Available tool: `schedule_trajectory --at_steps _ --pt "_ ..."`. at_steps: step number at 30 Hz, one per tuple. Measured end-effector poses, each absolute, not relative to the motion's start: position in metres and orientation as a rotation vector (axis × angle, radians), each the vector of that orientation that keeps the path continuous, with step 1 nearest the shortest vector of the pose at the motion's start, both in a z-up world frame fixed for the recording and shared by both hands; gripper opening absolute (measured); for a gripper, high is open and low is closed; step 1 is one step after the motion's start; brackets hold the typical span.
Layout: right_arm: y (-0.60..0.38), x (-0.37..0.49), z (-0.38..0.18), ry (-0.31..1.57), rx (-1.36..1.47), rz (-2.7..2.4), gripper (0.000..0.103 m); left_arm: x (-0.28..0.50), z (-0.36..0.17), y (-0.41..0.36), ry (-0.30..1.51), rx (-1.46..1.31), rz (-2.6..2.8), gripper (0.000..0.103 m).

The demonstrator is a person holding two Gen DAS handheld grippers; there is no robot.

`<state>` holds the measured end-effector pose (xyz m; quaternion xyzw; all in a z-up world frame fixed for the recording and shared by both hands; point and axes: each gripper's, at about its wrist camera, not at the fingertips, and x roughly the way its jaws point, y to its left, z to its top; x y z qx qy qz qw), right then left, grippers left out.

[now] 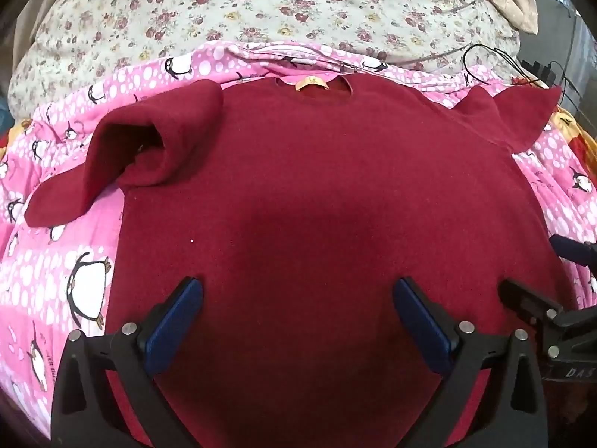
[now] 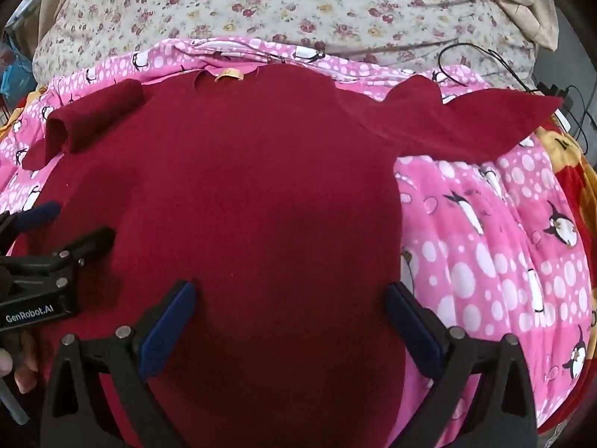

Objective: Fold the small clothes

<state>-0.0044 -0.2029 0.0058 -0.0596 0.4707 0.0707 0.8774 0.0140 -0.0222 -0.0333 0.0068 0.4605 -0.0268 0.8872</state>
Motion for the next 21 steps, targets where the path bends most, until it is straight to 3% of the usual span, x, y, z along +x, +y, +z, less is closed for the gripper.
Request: schedule_trajectory --at_steps 8,21 --pt "-0.195 0.009 -0.002 0.994 -0.153 0.135 0.103 0.015 -0.033 -0.019 0.96 -0.032 -0.044 0.086" --pt "-0.192 0.024 0.071 0.774 -0.163 0.194 0.103 0.02 -0.027 0.013 0.962 -0.096 0.055 0.083"
